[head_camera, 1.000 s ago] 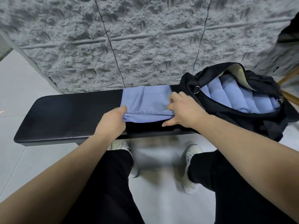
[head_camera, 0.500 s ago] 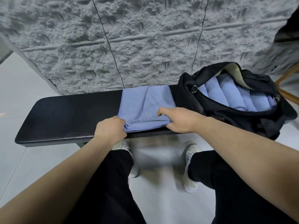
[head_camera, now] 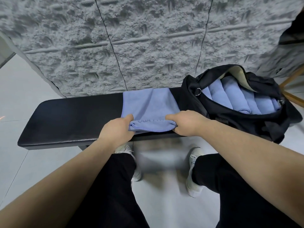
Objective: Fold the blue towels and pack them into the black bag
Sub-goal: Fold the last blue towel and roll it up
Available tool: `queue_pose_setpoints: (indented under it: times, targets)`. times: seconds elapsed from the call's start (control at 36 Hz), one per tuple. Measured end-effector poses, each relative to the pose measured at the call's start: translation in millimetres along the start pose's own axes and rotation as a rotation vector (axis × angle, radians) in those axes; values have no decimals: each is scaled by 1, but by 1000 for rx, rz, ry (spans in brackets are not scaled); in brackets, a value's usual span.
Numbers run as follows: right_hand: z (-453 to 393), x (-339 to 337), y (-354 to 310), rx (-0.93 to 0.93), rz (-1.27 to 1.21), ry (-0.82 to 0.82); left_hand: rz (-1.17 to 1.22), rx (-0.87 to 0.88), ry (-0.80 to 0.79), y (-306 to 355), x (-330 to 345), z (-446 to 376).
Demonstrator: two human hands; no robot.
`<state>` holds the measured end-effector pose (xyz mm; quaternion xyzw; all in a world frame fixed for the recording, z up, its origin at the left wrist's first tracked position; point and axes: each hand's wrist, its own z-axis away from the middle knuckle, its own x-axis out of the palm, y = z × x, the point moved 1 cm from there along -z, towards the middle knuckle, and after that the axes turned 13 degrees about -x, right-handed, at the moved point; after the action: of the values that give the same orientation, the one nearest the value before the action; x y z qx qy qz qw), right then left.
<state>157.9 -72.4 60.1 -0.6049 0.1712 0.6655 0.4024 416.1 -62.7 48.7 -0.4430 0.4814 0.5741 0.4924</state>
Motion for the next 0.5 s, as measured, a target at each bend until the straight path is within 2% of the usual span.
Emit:
queue_pose_setpoints:
  times: [0.19,0.25,0.33,0.42,0.5]
  targets:
    - [4,0,-2,51,-44,-3,-44,-38,-22,4,-3,5]
    - [5,-1,-2,48,-25,-56,-38,-52,-62,5,-3,7]
    - [4,2,-1,65,39,-181,-161,-28,-117,6,-1,8]
    - [1,6,-2,58,125,-157,-262,-25,-68,5,7,5]
    - [-1,5,-3,34,97,-102,-205,-24,-6,4,11,2]
